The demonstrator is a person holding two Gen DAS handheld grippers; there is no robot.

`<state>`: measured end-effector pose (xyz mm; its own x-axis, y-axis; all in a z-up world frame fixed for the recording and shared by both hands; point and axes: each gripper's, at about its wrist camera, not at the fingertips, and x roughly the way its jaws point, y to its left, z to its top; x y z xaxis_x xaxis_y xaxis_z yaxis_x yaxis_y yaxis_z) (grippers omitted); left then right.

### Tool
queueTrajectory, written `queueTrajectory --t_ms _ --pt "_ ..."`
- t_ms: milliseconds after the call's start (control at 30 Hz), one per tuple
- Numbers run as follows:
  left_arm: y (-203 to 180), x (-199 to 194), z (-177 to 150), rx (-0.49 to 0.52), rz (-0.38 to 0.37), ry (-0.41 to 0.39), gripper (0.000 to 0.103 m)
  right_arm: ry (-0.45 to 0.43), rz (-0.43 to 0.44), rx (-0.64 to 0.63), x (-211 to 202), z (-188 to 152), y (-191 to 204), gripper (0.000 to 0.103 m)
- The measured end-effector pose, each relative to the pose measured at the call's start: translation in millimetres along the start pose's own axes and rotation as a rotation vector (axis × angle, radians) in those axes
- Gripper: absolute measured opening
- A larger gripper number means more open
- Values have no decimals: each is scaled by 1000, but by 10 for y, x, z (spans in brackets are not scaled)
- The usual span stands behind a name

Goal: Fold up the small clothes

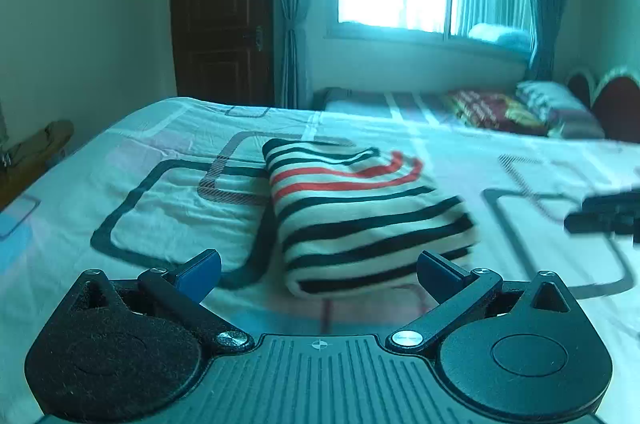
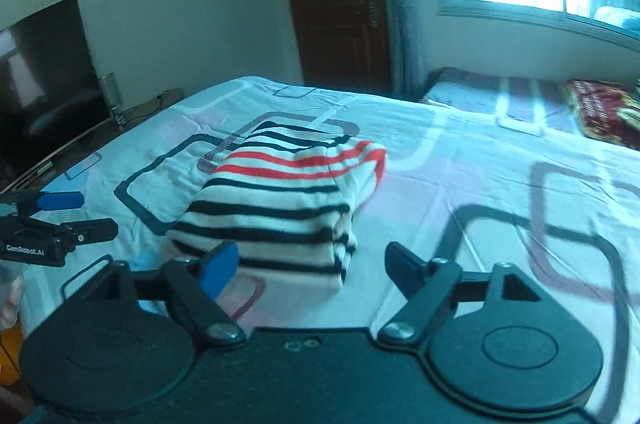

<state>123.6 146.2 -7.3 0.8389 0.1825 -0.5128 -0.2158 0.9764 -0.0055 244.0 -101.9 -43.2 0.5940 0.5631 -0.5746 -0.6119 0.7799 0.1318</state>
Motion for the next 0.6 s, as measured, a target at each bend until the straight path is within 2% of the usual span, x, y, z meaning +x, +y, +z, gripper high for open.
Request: queueTrajectory --t_ms 133,300,400,600 --pt "-97 -406 -81 -5 -10 -15 103 -28 -43 53 -444 -111 148 103" --pt "-182 -904 -203 -15 -42 -58 103 -59 -89 46 -935 -220 380 102" --pt "-213 -1130 -281 -30 -73 -53 103 -96 -161 2 -1199 -315 532 102" --pt "-342 -1483 -363 -5 -63 -97 103 -132 -183 -14 -1465 -500 737 102"
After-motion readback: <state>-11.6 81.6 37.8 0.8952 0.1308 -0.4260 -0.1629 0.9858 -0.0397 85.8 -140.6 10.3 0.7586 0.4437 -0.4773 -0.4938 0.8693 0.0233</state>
